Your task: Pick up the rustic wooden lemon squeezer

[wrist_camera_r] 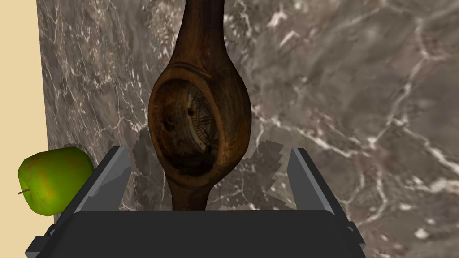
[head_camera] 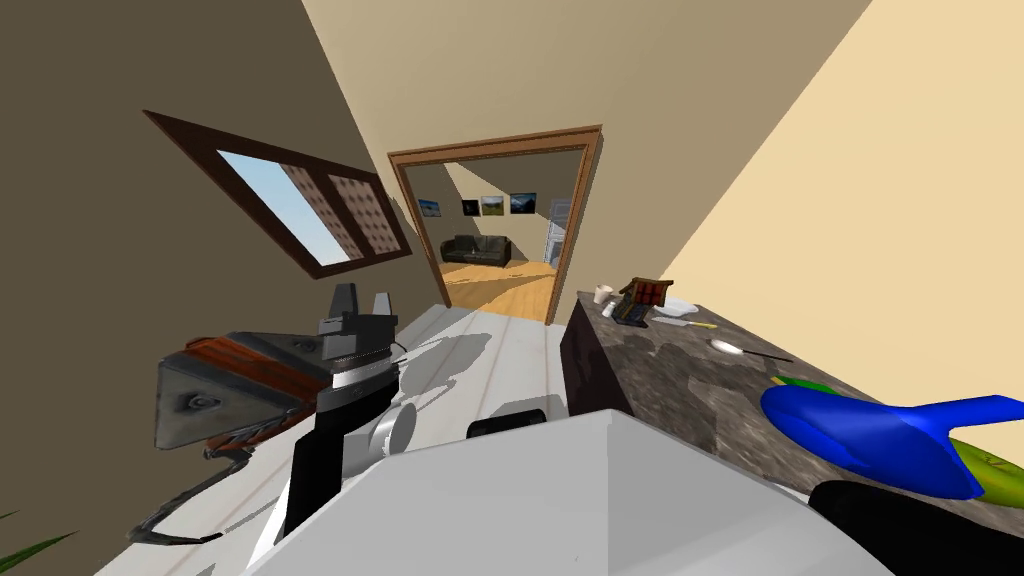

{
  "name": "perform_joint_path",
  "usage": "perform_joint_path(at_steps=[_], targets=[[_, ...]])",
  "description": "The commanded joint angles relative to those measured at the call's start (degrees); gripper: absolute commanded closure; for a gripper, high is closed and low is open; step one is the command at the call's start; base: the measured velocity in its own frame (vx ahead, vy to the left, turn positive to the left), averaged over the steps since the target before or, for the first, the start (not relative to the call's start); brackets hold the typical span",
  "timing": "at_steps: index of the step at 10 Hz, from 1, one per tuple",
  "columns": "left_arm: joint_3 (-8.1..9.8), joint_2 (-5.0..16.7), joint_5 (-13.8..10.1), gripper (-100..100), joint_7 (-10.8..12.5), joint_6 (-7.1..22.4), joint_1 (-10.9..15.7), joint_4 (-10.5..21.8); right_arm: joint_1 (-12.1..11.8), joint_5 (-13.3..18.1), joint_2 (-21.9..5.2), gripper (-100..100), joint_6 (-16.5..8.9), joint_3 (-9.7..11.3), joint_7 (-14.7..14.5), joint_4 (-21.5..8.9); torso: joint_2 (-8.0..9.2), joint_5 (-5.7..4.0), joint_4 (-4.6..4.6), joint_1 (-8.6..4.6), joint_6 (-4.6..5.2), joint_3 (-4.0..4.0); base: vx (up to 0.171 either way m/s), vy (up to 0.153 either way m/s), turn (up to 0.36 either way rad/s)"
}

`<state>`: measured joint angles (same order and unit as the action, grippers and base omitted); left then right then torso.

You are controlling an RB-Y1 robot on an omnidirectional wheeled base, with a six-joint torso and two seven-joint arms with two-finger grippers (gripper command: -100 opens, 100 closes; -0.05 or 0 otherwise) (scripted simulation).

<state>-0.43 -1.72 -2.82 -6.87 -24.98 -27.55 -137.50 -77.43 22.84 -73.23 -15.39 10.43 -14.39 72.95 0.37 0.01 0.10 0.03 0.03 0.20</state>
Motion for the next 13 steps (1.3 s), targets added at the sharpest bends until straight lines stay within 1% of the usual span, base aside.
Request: perform_joint_path(at_steps=[1,3,4,5,6,10,11,12,13], targets=[[0.0,0.0,0.0,0,0.0,0.0,0.0,0.0,0.9,0.3,1.4,-100,0.9,0.4,-0.2,-1.8,0.0,0.0,0.0,0.0,0.0,0.0,-0.049,-0.015,0.088],[0.0,0.0,0.0,0,0.0,0.0,0.0,0.0,1.8,0.2,2.5,-100,1.3,1.0,-0.3,-3.1,0.06,-0.01,0.02,-0.01,0.03,0.04,-0.034,-0.014,0.078],[0.0,0.0,0.0,0,0.0,0.0,0.0,0.0,2.7,0.1,3.5,-100,1.6,1.7,-0.5,-4.3,0.04,-0.01,0.02,-0.01,0.02,0.03,-0.038,-0.015,0.166],[0.0,0.0,0.0,0,0.0,0.0,0.0,0.0,2.3,0.1,3.0,-100,1.5,1.4,-0.4,-3.8,0.05,0.0,0.02,-0.03,0.0,0.03,-0.018,-0.011,0.037],[0.0,0.0,0.0,0,0.0,0.0,0.0,0.0,2.4,0.1,3.0,100,1.6,1.4,-0.4,-4.0,-0.01,0.0,0.01,-0.01,0.04,0.0,0.0,0.0,0.0],[0.0,0.0,0.0,0,0.0,0.0,0.0,0.0,2.5,-0.1,3.2,100,1.8,1.4,-0.1,-3.9,-0.19,0.07,-0.13,0.11,-0.1,-0.15,0.0,-0.001,-0.003],[0.0,0.0,0.0,0,0.0,0.0,0.0,0.0,2.5,-0.1,3.2,0,1.8,1.4,-0.1,-3.9,-0.21,0.09,-0.13,0.13,-0.1,-0.16,0.0,0.0,0.0],[0.0,0.0,0.0,0,0.0,0.0,0.0,0.0,0.9,0.3,1.4,100,0.9,0.4,-0.2,-1.8,-0.22,0.09,-0.14,0.14,-0.1,-0.17,0.036,0.009,-0.22],[0.01,0.0,0.0,0,0.0,0.0,0.0,0.0,0.5,0.4,0.9,100,0.7,0.1,-0.1,-1.2,-0.29,0.13,-0.16,0.21,0.02,-0.22,0.058,0.028,-0.205]])
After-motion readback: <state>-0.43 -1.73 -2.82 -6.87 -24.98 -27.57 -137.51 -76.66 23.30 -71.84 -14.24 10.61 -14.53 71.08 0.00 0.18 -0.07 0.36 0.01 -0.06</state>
